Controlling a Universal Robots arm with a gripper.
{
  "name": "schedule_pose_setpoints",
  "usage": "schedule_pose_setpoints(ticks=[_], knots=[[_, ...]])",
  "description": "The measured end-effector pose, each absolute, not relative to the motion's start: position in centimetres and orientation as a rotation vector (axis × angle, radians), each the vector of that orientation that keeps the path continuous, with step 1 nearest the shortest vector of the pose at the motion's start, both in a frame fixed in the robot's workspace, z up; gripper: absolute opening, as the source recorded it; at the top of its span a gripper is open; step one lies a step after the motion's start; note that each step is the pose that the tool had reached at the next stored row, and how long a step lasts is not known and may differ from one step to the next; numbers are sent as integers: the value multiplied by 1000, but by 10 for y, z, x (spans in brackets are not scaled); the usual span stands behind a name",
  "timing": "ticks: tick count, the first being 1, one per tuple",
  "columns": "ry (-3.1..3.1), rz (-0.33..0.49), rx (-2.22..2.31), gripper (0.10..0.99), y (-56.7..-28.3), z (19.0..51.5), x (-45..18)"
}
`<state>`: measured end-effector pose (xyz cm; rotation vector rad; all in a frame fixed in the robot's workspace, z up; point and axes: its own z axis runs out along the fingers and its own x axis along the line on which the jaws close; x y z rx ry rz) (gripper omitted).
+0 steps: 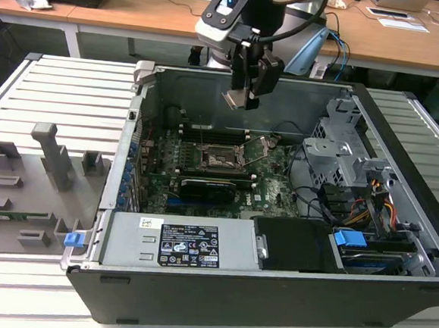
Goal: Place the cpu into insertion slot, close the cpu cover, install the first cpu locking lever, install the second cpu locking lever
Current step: 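Place the cpu into insertion slot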
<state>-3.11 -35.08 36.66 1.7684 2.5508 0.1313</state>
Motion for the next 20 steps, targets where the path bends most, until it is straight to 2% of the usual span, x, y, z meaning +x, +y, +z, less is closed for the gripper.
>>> schedule_pose_setpoints(ticks=[20], knots=[[2488, 128, 1853, 533, -351, 364, -32]])
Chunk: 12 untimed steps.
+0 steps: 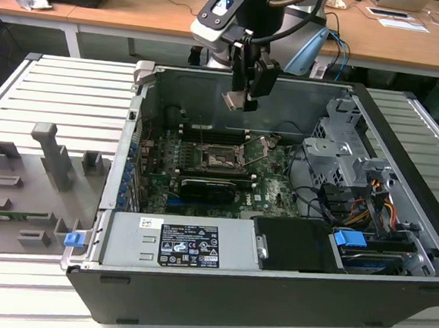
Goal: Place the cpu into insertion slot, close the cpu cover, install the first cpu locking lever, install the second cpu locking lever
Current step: 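Place the cpu into insertion slot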
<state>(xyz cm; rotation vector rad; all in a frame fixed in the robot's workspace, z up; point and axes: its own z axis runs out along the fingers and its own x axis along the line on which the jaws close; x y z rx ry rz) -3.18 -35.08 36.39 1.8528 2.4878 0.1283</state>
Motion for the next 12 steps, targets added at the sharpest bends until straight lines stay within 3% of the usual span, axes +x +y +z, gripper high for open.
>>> schedule_pose_setpoints(ticks=[12], knots=[[2472, 127, 1874, 533, -351, 358, -32]])
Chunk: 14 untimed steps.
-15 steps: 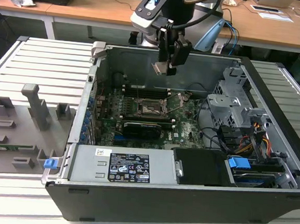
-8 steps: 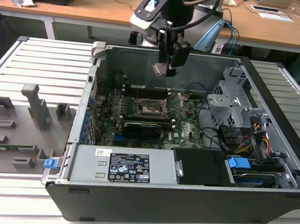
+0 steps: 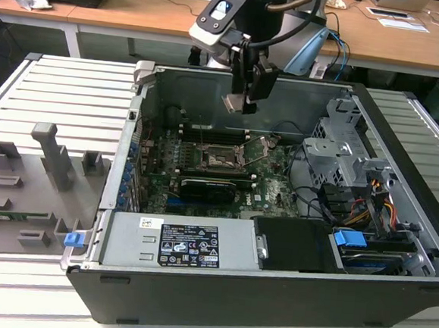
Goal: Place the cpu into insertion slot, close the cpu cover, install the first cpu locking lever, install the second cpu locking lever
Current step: 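Place the cpu into insertion slot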
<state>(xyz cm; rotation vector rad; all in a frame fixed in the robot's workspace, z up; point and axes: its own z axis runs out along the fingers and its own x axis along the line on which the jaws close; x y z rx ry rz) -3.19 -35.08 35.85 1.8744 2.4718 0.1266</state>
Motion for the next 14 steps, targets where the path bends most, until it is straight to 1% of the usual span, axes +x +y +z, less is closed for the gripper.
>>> schedule_pose_setpoints(ticks=[14], knots=[[2457, 126, 1893, 533, -351, 354, -32]])
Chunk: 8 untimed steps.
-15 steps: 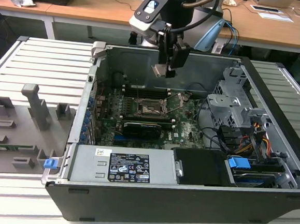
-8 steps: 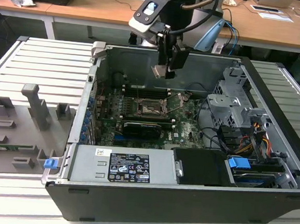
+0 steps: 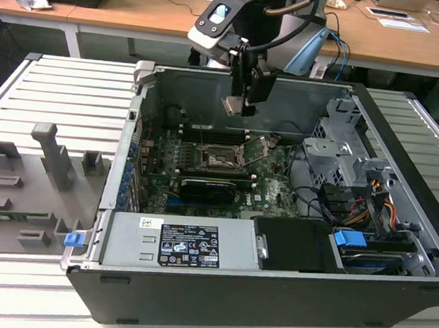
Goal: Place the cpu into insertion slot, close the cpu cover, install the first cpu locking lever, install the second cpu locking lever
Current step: 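Place the cpu into insertion slot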
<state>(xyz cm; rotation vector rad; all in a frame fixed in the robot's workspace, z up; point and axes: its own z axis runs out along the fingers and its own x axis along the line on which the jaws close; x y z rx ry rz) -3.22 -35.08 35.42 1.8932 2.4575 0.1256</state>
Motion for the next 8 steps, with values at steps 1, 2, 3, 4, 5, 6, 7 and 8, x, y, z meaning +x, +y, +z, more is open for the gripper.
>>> schedule_pose_setpoints(ticks=[1, 2, 3, 4, 5, 6, 7, 8], knots=[[2457, 125, 1894, 533, -351, 354, -32], [2456, 126, 1895, 533, -351, 354, -32], [2456, 126, 1895, 533, -351, 354, -32], [2456, 126, 1895, 533, -351, 353, -32], [2455, 125, 1896, 533, -351, 353, -32], [2455, 126, 1896, 533, -351, 353, -32], [2455, 126, 1897, 533, -351, 352, -32], [2454, 126, 1897, 533, -351, 351, -32]])
